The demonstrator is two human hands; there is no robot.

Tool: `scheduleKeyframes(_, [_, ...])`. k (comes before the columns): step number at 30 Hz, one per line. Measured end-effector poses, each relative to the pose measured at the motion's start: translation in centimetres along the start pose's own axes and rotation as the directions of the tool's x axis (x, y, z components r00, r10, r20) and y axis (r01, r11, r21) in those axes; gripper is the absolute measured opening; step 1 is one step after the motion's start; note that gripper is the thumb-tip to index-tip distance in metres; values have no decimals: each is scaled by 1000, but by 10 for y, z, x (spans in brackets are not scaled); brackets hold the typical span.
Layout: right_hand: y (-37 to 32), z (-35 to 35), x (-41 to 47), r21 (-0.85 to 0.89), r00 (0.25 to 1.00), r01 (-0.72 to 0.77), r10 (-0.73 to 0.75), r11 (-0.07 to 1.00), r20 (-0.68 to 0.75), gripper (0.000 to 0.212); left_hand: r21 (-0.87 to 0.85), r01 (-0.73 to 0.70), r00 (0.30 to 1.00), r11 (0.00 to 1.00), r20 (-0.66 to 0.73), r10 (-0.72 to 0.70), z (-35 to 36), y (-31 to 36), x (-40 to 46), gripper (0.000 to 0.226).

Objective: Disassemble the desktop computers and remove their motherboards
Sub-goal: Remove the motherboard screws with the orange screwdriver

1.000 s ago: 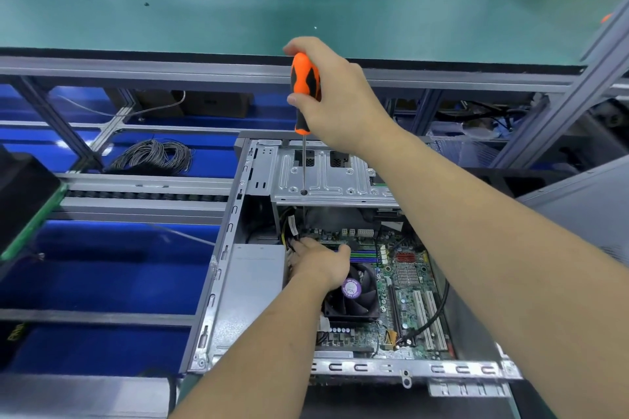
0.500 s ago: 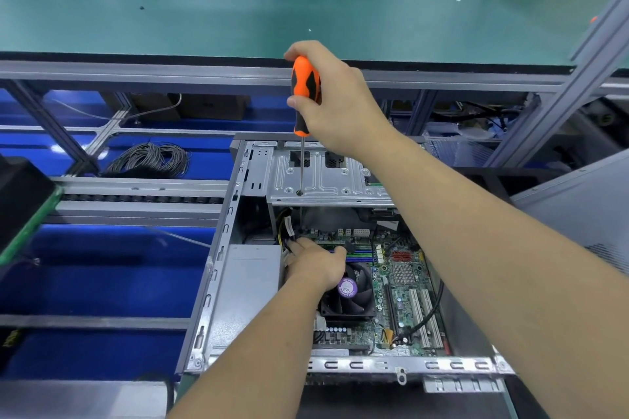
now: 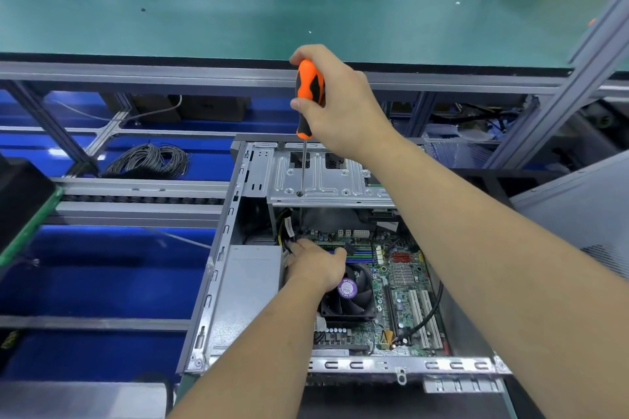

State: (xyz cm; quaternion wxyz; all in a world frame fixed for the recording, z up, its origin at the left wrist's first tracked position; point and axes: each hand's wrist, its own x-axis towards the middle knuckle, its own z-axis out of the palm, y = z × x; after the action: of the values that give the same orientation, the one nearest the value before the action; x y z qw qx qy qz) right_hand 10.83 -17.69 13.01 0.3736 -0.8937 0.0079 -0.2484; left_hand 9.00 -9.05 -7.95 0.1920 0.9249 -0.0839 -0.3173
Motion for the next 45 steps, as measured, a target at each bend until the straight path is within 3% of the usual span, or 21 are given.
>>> scheduleKeyframes(20, [-4, 3, -1, -48, 1000, 12, -12, 999, 5, 37, 34, 18, 1000, 999, -2, -18, 2, 2, 1, 90])
scheduleKeyframes(23, [-10, 3, 1, -213, 999, 43, -43, 976, 5, 33, 32, 20, 1000, 999, -3, -20, 2, 2, 2, 90])
scheduleKeyframes(26, [-22, 1, 11, -555, 999, 23, -40, 831, -18, 41, 32, 22, 1000, 999, -5, -22, 2, 2, 1, 90])
scheduleKeyframes(29, [-36, -4, 23, -649, 989, 57, 46, 758, 141, 41, 26, 20, 1000, 999, -5, -20, 2, 2, 1, 89])
scheduleKeyframes(32, [-45, -16, 35, -595, 924, 151, 102, 789, 370, 28, 29, 14, 1000, 1000, -9, -13, 2, 1, 1, 89])
scheduleKeyframes(34, [-47, -20, 35, -474, 896, 104, 125, 874, 426, 21, 26, 13, 1000, 1000, -7, -12, 2, 1, 1, 89])
scheduleKeyframes(39, [-32, -12, 23, -393, 931, 122, 32, 911, 363, 29, 24, 16, 1000, 1000, -9, -16, 3, 1, 2, 90])
scheduleKeyframes(45, [-21, -12, 24, -327, 958, 79, 19, 942, 287, 28, 19, 14, 1000, 1000, -14, -14, 3, 1, 2, 90])
